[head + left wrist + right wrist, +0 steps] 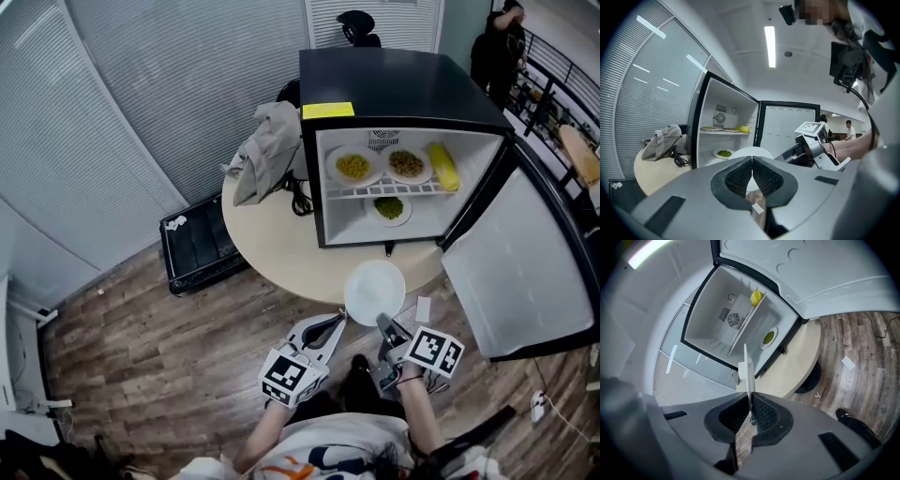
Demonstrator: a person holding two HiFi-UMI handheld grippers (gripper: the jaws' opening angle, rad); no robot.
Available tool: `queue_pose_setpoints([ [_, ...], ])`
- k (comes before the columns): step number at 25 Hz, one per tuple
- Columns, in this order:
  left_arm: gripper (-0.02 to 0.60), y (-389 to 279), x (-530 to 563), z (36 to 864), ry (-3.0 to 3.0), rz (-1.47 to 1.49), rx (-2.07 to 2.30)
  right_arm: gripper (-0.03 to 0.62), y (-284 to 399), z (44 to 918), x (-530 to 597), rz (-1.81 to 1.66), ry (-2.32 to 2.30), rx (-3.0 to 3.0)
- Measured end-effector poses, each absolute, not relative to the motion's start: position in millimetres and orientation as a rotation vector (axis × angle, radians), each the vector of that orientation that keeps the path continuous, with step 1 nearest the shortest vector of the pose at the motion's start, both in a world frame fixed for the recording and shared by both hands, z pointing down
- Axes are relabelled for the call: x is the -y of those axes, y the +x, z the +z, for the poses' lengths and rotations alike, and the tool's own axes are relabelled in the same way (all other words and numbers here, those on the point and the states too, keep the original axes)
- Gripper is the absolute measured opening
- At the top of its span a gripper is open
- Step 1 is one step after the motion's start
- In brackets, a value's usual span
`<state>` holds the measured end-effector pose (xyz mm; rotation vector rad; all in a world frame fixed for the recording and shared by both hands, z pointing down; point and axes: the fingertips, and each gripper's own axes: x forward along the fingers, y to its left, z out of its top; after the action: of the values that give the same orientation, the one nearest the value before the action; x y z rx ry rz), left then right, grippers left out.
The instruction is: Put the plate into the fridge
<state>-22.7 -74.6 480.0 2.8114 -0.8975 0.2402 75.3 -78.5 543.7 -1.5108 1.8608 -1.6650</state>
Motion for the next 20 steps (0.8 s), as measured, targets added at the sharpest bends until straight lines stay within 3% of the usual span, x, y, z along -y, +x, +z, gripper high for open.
queue_pose_setpoints([
  [20,0.012,26,151,495,2.741,0.316,1.022,0.026,112,566,177,-1.776,-1.4,-1.949],
])
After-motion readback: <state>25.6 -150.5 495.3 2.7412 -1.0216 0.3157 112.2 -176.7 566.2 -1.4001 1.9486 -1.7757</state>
